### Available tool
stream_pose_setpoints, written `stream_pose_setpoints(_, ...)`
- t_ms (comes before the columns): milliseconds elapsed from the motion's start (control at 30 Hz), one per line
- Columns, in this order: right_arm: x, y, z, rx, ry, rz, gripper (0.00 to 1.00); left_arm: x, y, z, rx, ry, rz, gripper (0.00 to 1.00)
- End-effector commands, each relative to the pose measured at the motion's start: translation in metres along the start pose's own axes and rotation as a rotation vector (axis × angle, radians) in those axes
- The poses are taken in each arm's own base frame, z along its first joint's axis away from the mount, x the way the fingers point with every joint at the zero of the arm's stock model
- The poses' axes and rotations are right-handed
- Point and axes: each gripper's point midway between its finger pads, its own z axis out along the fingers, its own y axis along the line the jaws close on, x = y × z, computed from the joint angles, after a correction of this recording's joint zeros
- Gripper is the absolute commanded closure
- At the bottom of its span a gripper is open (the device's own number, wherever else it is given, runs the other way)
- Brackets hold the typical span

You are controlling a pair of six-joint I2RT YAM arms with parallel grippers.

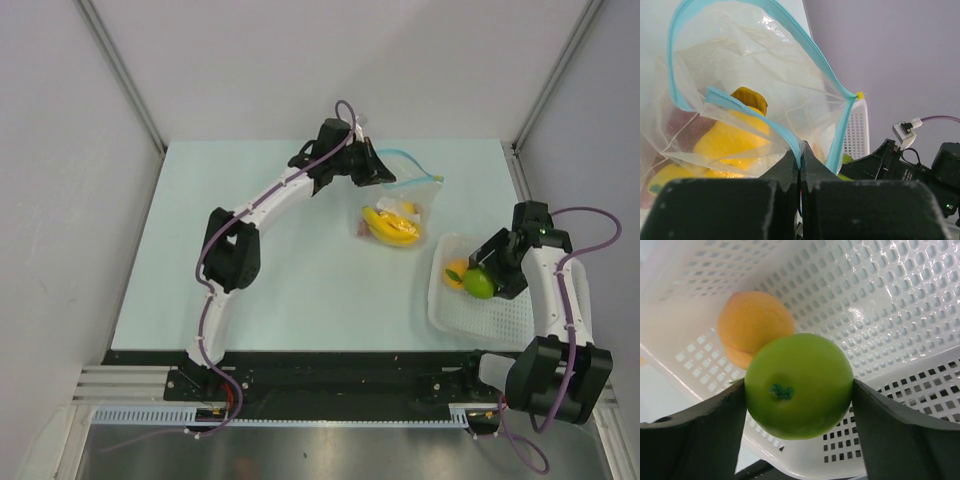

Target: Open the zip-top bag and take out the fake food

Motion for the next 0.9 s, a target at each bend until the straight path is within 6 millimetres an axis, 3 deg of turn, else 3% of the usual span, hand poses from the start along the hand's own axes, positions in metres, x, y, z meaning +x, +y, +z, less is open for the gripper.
stream_pose_setpoints(0,-0.014,0.012,-0.015,-0.075,-0.092,0.001,0.13,0.009,-0.027,-0.009,0.039,0.011,0.046,1.00)
stream_pose_setpoints(67,-0.014,0.013,-0.019,-0.082,-0.103,-0.008,0.03,0.010,-0.030,-0.011,0.035,0.012,0.063,1.00)
stream_pose_setpoints(133,-0.014,0.018,-0.025,-0.096,-0.113,-0.031,0.00,0.015,-0.034,-0.013,0.028,0.018,0.077,1.00)
stream_pose_setpoints(300,-0.027,0.032,-0.053,-0.110,-0.210,-0.071,0.00,0.029,-0.036,-0.011,0.011,0.047,0.091,1.00)
stream_pose_setpoints(400,-0.038,0.057,-0.076,-0.162,-0.277,-0.125,0.00,0.035,-0.037,-0.010,0.006,0.056,0.093,1.00)
stream_pose_setpoints(533,-0.050,0.115,-0.119,-0.350,-0.403,-0.219,0.00,0.036,-0.037,-0.012,-0.005,0.053,0.102,1.00)
stream_pose_setpoints(667,-0.052,0.177,-0.161,-0.546,-0.483,-0.304,0.09,0.041,-0.032,-0.014,-0.025,0.058,0.096,1.00)
stream_pose_setpoints(867,-0.049,0.252,-0.177,-0.631,-0.510,-0.431,0.10,0.049,-0.030,-0.015,-0.027,0.056,0.085,1.00)
